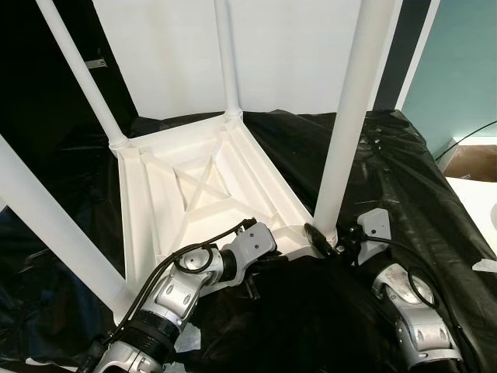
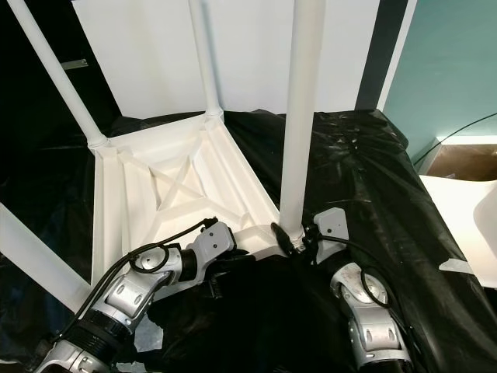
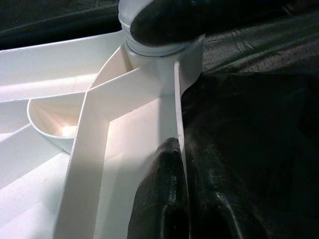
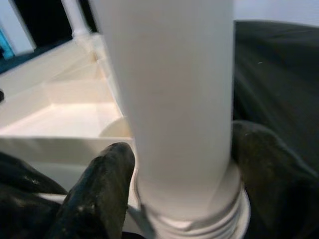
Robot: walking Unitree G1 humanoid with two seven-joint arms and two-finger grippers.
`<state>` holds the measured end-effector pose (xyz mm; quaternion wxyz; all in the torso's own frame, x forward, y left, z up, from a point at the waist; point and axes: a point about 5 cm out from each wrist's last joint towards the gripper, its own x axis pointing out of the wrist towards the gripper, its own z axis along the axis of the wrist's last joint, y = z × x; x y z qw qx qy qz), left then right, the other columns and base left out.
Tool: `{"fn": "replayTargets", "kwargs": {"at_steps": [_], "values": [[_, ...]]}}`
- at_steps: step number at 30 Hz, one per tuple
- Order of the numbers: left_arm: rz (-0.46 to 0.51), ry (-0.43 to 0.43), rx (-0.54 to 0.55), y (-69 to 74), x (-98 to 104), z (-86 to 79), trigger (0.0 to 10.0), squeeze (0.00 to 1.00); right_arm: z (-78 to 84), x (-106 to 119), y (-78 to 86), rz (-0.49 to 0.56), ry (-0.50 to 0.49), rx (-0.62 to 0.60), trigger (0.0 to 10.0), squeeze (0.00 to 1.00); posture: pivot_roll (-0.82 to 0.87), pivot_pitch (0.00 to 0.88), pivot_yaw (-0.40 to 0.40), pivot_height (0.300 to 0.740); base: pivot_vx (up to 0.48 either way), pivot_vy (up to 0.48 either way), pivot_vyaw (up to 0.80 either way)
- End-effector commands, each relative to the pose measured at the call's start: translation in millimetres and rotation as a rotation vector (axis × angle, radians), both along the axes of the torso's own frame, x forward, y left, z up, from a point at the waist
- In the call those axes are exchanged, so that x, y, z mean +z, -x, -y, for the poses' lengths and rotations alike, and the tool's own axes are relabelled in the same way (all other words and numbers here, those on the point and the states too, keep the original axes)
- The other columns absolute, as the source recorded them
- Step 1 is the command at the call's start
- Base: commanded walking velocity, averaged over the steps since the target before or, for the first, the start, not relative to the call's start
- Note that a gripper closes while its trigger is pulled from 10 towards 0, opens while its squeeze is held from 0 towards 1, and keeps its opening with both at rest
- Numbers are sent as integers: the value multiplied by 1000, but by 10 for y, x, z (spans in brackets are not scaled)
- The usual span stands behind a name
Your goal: Building children table
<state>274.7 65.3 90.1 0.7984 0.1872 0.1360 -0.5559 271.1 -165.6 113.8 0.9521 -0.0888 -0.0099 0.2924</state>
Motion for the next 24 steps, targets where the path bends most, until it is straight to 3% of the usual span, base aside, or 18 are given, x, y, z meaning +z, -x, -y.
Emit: {"fn": "replayTargets", "kwargs": {"at_steps": [1, 9, 10, 12, 14, 23, 24], "values": [[-168, -142, 59, 151, -451, -153, 10000, 0, 10, 55, -114, -19, 39, 129, 10000, 0, -15, 0, 46, 740, 0, 0, 0], [-160, -137, 64, 126, -438, -156, 10000, 0, 174, 276, -374, -16, 168, 276, 10000, 0, -9, 0, 40, 740, 0, 0, 0], [-161, -136, 66, 132, -440, -160, 10000, 0, 183, 286, -366, -35, 179, 328, 0, 0, -5, 0, 38, 740, 0, 0, 0], [-162, -136, 67, 135, -442, -162, 10000, 0, 190, 292, -360, -48, 184, 364, 0, 0, -2, 0, 36, 740, 0, 0, 0], [-164, -135, 72, 143, -447, -169, 10000, 0, 238, 236, -253, -143, 248, 521, 0, 0, 5, 0, 30, 740, 0, 0, 0], [-165, -133, 74, 147, -452, -169, 10000, 0, 243, 186, -216, -186, 248, 570, 0, 0, 4, 0, 29, 740, 0, 0, 0], [-166, -128, 75, 158, -453, -156, 10000, 0, 180, 105, -164, -203, 198, 547, 0, 0, 10, 0, 22, 740, 0, 0, 0]]}}
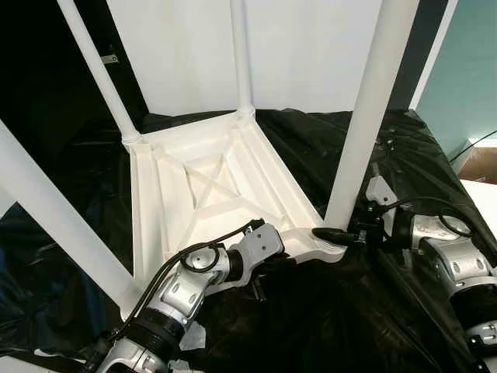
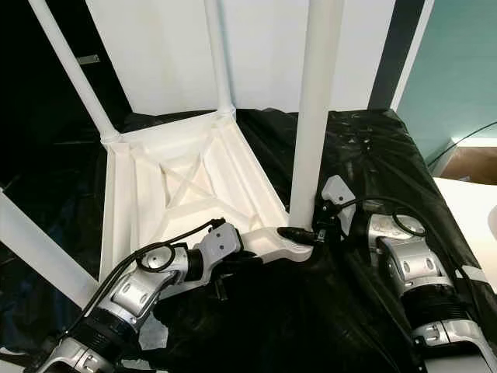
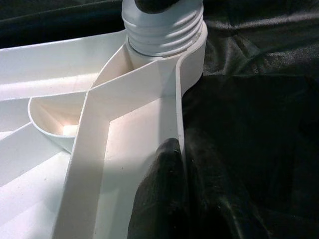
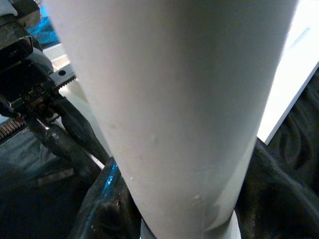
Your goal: Building children table
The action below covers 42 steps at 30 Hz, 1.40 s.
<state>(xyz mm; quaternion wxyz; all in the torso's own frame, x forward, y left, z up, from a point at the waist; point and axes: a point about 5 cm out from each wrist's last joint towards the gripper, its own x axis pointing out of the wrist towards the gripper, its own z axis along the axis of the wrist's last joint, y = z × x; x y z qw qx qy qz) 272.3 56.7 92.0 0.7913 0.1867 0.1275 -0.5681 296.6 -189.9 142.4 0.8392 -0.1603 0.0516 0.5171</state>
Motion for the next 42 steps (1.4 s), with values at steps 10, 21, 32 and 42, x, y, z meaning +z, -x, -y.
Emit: {"fn": "replayTargets", "kwargs": {"at_steps": [10, 21, 32, 42], "values": [[-167, -143, 104, 117, -459, -233, 10000, 0, -237, -269, 211, 215, -364, -771, 0, 0, -4, 0, 34, 740, 0, 0, 0], [-165, -148, 95, 117, -461, -225, 10000, 0, -345, -265, 235, 239, -337, -760, 6706, 0, -10, 0, 33, 740, 0, 0, 0], [-156, -166, 96, 112, -478, -243, 10000, 0, -282, -186, 109, 150, -231, -383, 10000, 0, -18, 0, 40, 740, 0, 0, 0], [-158, -163, 94, 96, -474, -238, 10000, 0, -37, -61, 57, 17, 30, 29, 0, 0, -16, 0, 35, 740, 0, 0, 0]]}}
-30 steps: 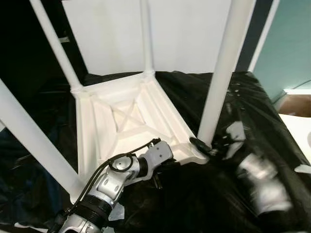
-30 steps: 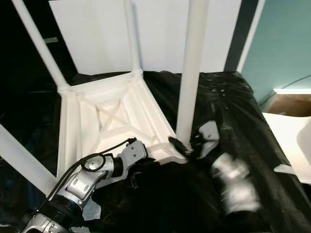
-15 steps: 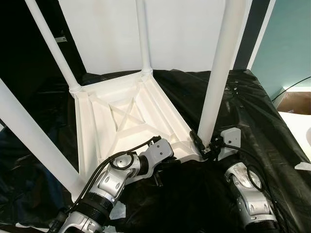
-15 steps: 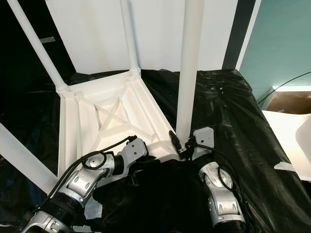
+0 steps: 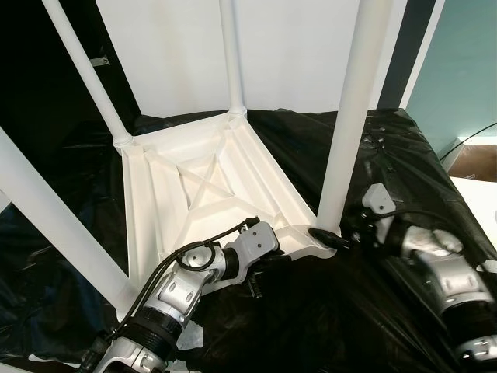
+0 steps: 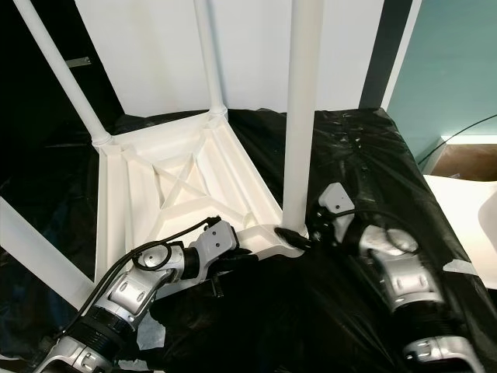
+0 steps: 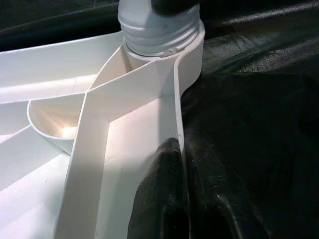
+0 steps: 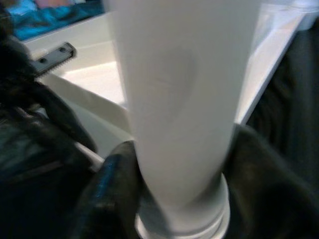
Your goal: Building children table
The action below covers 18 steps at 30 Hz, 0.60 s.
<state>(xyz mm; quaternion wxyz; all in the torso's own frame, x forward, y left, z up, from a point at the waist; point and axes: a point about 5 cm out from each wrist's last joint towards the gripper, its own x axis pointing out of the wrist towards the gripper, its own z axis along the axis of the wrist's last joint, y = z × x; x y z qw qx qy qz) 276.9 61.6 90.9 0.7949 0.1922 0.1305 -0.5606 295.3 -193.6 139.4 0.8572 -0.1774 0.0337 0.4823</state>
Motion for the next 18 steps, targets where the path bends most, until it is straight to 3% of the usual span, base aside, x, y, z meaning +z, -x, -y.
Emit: {"fn": "replayTargets", "kwargs": {"at_steps": [1, 7, 10, 11, 12, 13, 15, 17, 18], "values": [[-164, -148, 80, 142, -463, -189, 10000, 0, -74, -32, 44, -45, 24, 98, 0, 0, -16, 0, 35, 740, 0, 0, 0], [-170, -147, 85, 154, -476, -199, 10000, 0, -2, -45, 91, -135, 63, 186, 0, 0, -9, 0, 35, 740, 0, 0, 0], [-172, -147, 87, 167, -482, -210, 10000, 0, 8, -92, 120, -173, 29, 179, 0, 0, -9, 0, 37, 740, 0, 0, 0], [-173, -147, 87, 171, -483, -212, 10000, 0, -6, -109, 137, -183, 3, 169, 0, 0, -10, 0, 39, 740, 0, 0, 0], [-175, -146, 84, 178, -484, -202, 10000, 0, -170, -185, 187, -148, -154, 70, 0, 0, -10, 0, 37, 740, 0, 0, 0], [-175, -146, 84, 178, -484, -202, 10000, 0, -170, -185, 187, -148, -154, 70, 0, 0, -10, 0, 37, 740, 0, 0, 0], [-175, -145, 83, 182, -484, -192, 10000, 0, -281, -197, 198, -70, -298, -64, 0, 0, -9, 0, 35, 740, 0, 0, 0], [-175, -145, 83, 182, -484, -192, 10000, 0, -281, -197, 198, -70, -298, -64, 0, 0, -9, 0, 35, 740, 0, 0, 0], [-175, -144, 83, 183, -483, -189, 10000, 0, -306, -179, 188, -18, -385, -171, 0, 0, -5, 0, 34, 740, 0, 0, 0]]}}
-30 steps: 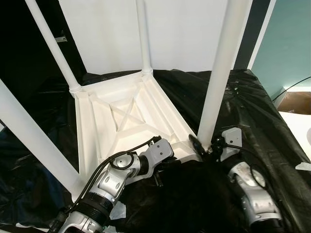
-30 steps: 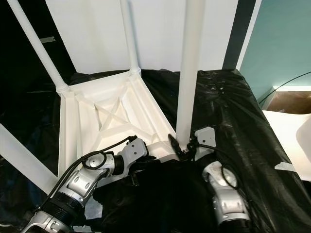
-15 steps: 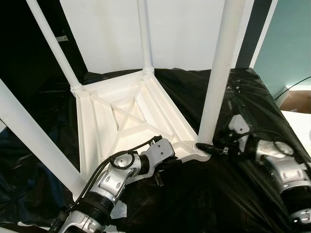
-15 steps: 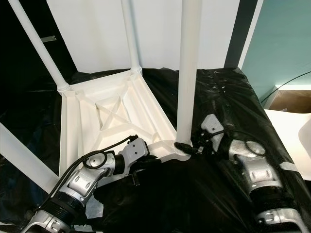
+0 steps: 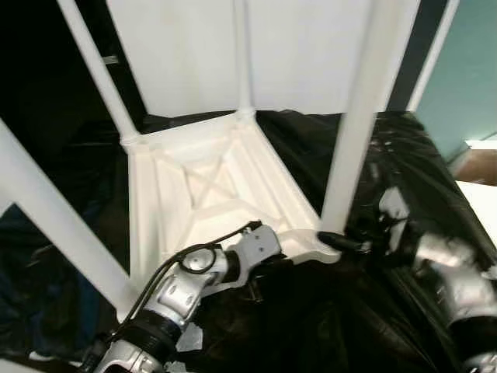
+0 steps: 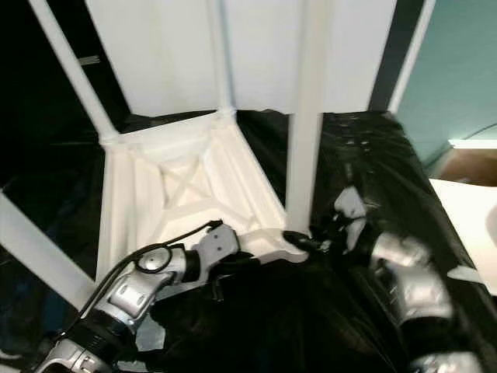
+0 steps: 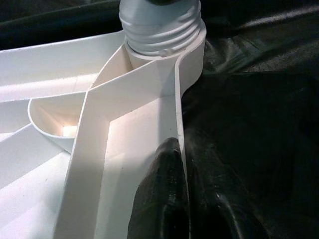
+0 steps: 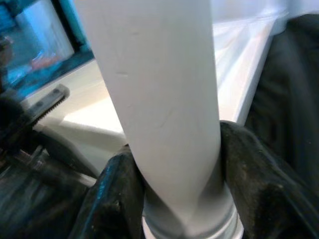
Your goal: Building children table
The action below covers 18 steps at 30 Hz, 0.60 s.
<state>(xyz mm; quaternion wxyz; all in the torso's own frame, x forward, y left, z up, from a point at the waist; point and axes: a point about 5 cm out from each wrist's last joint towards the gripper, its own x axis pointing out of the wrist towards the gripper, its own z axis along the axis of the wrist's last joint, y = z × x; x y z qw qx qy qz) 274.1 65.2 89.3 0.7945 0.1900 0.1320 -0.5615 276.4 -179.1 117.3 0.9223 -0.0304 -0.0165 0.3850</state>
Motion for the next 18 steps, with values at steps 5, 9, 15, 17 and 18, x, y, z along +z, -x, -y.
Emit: {"fn": "replayTargets", "kwargs": {"at_steps": [5, 9, 15, 17, 18], "values": [[-171, -142, 84, 163, -463, -153, 10000, 0, -154, 6, 54, 63, -180, -290, 0, 0, -4, 0, 37, 740, 0, 0, 0], [-180, -148, 79, 183, -471, -169, 10000, 0, -148, -2, 130, 98, -165, -438, 0, 0, -9, 0, 38, 740, 0, 0, 0], [-177, -140, 68, 171, -449, -135, 10000, 0, -201, -7, 136, 65, -134, -384, 10000, 20, -15, 0, 37, 740, 0, 0, 0], [-177, -140, 68, 171, -449, -135, 10000, 0, -201, -7, 136, 65, -134, -384, 10000, 20, -15, 0, 37, 740, 0, 0, 0], [-177, -137, 67, 168, -445, -126, 10000, 0, -217, -16, 135, 46, -138, -328, 10000, 1000, -19, 0, 39, 740, 0, 0, 0]]}}
